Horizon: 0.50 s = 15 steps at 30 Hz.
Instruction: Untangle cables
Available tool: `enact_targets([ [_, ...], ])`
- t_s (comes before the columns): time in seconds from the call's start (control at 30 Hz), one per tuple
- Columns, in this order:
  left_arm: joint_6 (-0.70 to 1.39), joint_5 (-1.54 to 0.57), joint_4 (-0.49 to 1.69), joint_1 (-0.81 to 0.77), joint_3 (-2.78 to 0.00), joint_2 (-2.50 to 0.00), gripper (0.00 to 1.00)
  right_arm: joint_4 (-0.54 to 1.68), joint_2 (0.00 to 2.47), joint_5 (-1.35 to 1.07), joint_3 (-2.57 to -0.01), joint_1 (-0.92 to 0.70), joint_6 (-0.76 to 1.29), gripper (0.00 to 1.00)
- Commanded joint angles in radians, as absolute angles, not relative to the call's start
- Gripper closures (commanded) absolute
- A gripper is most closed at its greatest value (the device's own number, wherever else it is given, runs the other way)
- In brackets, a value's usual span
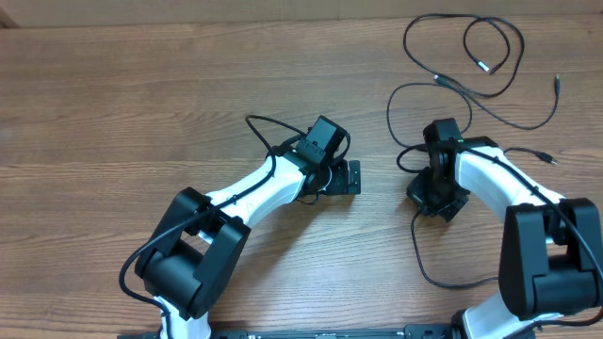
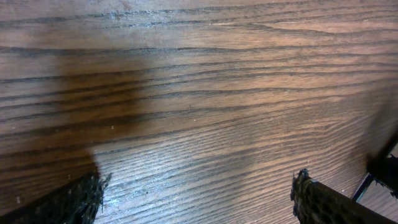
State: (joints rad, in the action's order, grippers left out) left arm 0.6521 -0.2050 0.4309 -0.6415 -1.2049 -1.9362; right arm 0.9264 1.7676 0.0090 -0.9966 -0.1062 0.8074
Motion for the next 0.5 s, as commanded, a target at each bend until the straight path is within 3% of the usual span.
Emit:
enact_targets([
  [0.0,0.657,-0.2,0.448,-0.635,-1.2,-1.953,0.0,0.953,1.807,0.044,-1.064,-0.101,0.81,0.96],
  [0.47,0.657,-0.2,0.447,-0.635,-1.2,-1.953,0.0,1.412,1.807,0.153,-1.573,-0.04,0.777,0.96],
])
